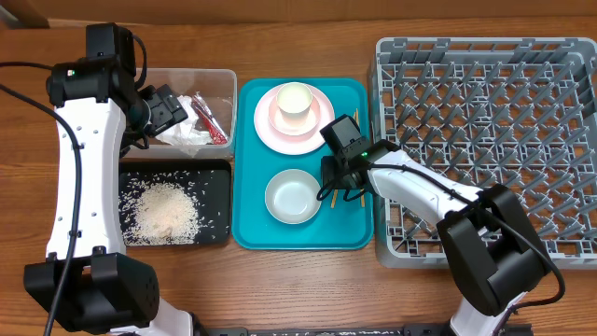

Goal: Sort waste into correct bins and load items into the dishwasher
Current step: 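Lift the chopstick and carry it right into the dish rack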

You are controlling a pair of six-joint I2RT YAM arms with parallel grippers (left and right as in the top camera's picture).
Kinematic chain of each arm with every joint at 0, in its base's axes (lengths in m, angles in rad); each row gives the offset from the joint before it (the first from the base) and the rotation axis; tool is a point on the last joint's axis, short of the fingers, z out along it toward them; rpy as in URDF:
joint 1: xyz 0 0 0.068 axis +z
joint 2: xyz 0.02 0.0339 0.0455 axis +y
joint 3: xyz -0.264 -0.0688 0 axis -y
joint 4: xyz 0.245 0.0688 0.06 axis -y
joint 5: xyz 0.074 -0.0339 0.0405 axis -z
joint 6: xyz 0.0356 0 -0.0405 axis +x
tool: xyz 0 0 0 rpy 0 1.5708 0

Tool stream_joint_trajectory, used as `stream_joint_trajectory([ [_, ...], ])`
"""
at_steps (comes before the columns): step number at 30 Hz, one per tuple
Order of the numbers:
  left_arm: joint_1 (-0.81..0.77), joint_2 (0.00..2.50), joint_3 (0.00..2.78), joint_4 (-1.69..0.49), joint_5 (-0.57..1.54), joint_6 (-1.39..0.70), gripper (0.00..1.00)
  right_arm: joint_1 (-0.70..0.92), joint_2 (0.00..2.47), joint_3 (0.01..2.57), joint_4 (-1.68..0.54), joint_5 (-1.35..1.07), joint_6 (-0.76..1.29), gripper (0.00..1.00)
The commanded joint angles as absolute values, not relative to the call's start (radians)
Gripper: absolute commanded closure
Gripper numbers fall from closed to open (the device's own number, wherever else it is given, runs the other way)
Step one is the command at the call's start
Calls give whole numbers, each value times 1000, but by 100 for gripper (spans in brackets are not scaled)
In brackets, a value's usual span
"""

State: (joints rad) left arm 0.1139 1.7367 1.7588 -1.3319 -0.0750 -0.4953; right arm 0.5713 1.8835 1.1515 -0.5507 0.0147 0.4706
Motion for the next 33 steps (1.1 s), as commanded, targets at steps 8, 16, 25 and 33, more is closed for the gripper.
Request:
stream_joint_trajectory([
  [8,117,1734,1781,-1331,-78,-494,0,566,1906,1151,-543,108,524,64],
  [16,117,1734,1781,-1331,-78,-494,0,565,1922,1151,-529,123,524,65],
  [25,117,1734,1781,-1331,-78,-494,0,569,1925,1151,-517,123,524,91],
  [33,117,1734,1781,-1331,-78,-494,0,562,1916,1180,-506,124,516,96],
])
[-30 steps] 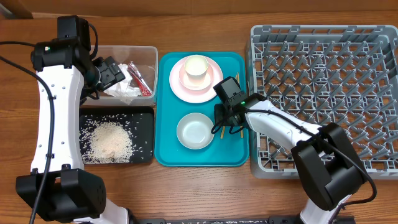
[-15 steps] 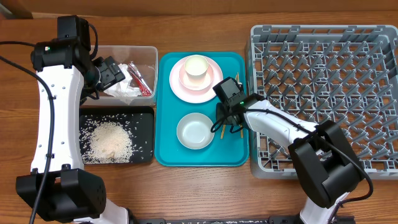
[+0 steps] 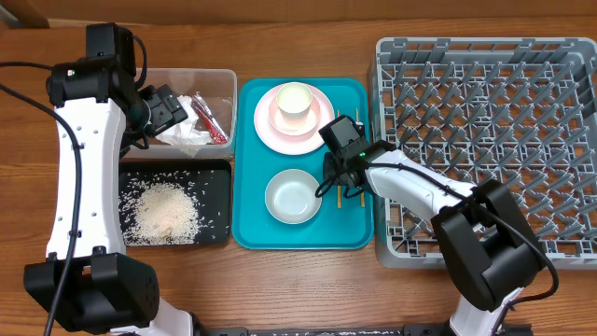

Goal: Sort waste into correct bins and load items into the dishwasher
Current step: 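Lift the chopstick and carry it right into the dish rack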

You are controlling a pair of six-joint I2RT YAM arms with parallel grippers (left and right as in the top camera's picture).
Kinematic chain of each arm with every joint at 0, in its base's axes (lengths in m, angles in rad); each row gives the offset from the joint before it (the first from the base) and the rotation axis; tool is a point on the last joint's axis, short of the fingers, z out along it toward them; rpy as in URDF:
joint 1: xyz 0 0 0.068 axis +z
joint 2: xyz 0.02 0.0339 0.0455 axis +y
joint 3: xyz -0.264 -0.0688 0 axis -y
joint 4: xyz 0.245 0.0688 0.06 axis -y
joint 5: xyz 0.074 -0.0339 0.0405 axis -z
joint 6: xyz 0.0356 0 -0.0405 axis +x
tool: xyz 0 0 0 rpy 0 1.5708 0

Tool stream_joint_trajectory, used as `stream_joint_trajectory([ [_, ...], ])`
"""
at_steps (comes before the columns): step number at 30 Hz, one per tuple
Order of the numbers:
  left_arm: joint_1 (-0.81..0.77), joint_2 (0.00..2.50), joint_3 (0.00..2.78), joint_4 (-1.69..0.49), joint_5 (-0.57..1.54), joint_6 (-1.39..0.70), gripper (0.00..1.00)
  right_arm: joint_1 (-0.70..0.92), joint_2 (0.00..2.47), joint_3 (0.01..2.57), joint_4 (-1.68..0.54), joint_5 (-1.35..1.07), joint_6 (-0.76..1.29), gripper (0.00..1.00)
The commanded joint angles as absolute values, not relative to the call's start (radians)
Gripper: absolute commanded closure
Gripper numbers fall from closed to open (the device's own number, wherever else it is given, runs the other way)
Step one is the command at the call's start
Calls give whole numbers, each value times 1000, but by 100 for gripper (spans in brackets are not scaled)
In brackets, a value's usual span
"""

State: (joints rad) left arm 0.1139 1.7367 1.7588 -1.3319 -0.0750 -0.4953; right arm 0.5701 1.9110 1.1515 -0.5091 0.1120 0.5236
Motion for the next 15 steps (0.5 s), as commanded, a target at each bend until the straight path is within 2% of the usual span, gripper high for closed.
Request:
stream_joint_trajectory([
  [1,117,1734,1781,-1331,-78,-494,0,559,1909,1191,-514,124,499,96],
  [15,117,1734,1781,-1331,-78,-494,0,435,1717,1540,-933,202,448,96],
])
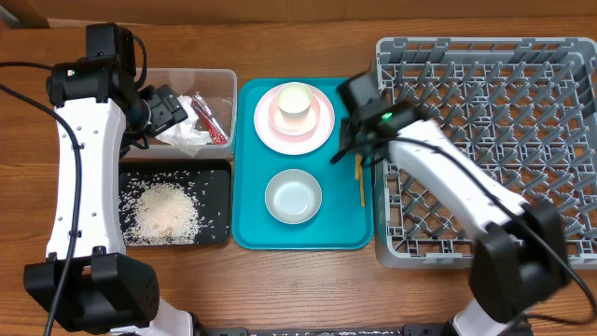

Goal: Sort waste into correct bins and load items into the dishwasher
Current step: 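Lift the chopstick and carry it right into the dish rack, then release the chopstick in the rack and move back to the tray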

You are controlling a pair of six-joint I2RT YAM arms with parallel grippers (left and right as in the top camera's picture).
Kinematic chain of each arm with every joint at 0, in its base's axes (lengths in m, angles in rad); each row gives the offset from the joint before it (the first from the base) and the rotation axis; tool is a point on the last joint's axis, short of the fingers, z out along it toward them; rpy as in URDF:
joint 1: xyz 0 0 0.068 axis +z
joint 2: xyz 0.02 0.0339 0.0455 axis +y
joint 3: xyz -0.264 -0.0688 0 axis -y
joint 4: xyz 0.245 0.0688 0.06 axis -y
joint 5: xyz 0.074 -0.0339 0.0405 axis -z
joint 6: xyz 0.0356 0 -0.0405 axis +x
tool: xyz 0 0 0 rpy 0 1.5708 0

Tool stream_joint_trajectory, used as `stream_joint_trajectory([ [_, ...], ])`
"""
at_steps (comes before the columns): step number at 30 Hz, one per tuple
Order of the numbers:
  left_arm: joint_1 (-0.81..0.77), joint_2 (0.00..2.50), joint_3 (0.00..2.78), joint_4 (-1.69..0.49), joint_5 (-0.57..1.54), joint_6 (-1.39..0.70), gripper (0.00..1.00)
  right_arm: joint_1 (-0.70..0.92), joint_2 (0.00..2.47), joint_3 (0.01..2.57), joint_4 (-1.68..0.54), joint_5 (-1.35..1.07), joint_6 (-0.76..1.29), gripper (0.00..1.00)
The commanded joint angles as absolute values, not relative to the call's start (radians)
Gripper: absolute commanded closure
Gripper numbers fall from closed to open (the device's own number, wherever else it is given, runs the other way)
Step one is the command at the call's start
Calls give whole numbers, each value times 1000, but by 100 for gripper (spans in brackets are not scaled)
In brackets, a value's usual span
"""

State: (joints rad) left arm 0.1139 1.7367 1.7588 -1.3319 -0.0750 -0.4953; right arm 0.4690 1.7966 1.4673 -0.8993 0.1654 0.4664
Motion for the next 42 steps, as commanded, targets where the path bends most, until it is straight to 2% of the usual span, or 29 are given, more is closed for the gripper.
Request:
stream_joint_trajectory([
  [1,117,1734,1781,-1331,-78,-494,0,422,1704,1550,-949,202,414,96],
  [13,117,1734,1781,-1331,-78,-494,0,241,1710,1490,-1072,169,186,96],
  [19,117,1734,1781,-1331,-78,-494,0,208,1715,1436,-1052,168,101,96],
  [27,117,1734,1781,-1331,-78,-494,0,206,1715,1426,-1041,168,99,96],
  [29,117,1734,1781,-1331,-78,-494,0,206,1715,1426,-1038,168,100,94],
  [32,117,1734,1781,-1331,-78,-494,0,206,1715,1426,-1039,167,100,82],
  [42,117,1734,1781,-1331,-78,-494,0,206,1715,1426,-1032,86,104,80],
])
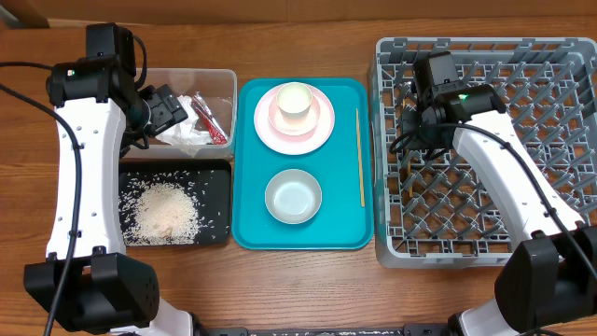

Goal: Sort waste into correct bins and load items into the dishwasher
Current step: 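Release the chopstick in the rack and move back to the tray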

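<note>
A single wooden chopstick (360, 159) lies along the right side of the teal tray (250, 229). Also on the tray are a pink plate (317, 131) carrying a cream cup (294, 101) and a pale bowl (293, 196). My right gripper (413, 140) hangs over the left part of the grey dish rack (504, 140); its fingers are hidden under the wrist, so anything held is hidden too. My left gripper (175, 110) hovers over the clear bin (219, 79) of crumpled paper and a red wrapper (213, 119); its jaws are hard to read.
A black tray (216, 177) with a heap of rice sits in front of the clear bin at the left. The rack fills the right side of the wooden table.
My right gripper has moved from the tray's right edge near the plate to above the rack's left part. The chopstick now lies fully uncovered on the tray. The left arm is unchanged.
My right gripper was low on the tray beside the bowl, at the chopsticks, at the two oldest moments. Then it was at the tray's right edge with one chopstick lying straight below it. Now it is over the rack. The left arm stayed over the clear bin.
</note>
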You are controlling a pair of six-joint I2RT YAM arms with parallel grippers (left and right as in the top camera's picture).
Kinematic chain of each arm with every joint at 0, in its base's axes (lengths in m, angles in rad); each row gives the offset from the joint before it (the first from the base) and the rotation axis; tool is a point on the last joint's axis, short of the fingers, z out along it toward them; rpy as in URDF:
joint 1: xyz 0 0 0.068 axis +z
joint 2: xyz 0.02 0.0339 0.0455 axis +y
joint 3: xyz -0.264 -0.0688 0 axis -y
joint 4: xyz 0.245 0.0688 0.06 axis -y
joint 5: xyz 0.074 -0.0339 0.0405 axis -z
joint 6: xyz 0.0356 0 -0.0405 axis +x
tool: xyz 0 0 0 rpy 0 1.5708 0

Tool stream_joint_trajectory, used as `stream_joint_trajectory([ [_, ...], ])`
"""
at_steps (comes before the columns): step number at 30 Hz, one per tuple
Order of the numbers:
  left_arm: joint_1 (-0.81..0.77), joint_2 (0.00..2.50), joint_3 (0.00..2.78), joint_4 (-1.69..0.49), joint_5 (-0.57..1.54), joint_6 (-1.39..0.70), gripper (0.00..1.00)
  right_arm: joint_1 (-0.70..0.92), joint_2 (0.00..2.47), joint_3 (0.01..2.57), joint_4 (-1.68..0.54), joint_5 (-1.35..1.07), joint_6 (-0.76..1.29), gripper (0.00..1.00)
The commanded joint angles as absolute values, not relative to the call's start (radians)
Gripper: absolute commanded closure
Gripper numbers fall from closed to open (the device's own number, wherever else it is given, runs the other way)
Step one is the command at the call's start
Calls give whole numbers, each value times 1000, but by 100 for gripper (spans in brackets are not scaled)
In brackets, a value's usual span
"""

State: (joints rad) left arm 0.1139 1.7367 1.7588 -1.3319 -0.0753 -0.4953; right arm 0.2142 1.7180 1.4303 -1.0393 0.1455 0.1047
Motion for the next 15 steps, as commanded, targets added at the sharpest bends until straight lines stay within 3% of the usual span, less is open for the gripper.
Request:
stream_joint_trajectory([
  [1,117,1734,1781,-1331,-78,-494,0,206,1715,1426,-1030,51,104,80],
  [9,117,1734,1781,-1331,-78,-494,0,209,1715,1426,-1022,-428,104,69],
  [15,117,1734,1781,-1331,-78,-494,0,218,1715,1426,-1023,-657,104,38],
])
